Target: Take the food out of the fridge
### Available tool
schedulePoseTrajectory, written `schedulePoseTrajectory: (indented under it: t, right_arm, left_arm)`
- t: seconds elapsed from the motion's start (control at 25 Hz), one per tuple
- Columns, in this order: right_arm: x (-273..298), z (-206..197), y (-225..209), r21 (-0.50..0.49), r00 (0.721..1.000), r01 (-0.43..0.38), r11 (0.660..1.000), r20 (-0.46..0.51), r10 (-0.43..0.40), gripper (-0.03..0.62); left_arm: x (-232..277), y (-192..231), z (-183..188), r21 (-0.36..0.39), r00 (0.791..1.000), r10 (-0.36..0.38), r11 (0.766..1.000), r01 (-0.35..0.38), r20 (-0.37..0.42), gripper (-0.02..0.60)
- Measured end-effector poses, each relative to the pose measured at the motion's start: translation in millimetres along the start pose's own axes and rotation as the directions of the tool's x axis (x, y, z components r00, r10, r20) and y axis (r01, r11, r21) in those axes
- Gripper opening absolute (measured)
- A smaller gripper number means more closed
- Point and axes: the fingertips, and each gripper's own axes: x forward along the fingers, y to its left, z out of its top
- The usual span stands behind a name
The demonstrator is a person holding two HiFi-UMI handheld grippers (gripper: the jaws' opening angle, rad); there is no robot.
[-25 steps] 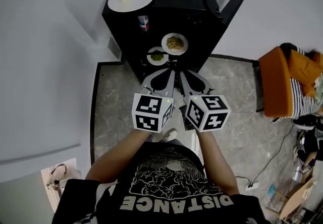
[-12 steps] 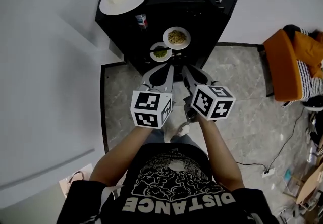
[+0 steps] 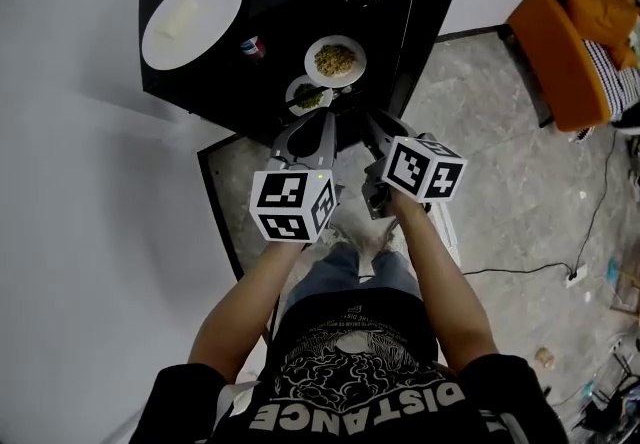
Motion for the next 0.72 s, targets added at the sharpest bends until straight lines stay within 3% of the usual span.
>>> schedulePoseTrajectory:
  t: [0.32,0.72]
  right_arm:
    - [49.9,-20.2,-40.1,0.191,0.997,0.013,0.981,0.072,-0.027,0.047]
    - [113.4,-45.3,-100.3,0.461,0.987,-0.037,0.887,0.155,-0.040,0.093]
  left_arm:
    - [36.7,25.6,-15.5,-0.009,0.998,-0.067,0.998,0.067,-0.017,0.003]
    - [53.9,43.6,-51.7,0.017,0.988,-0.115,0.993,0.118,-0.102,0.003]
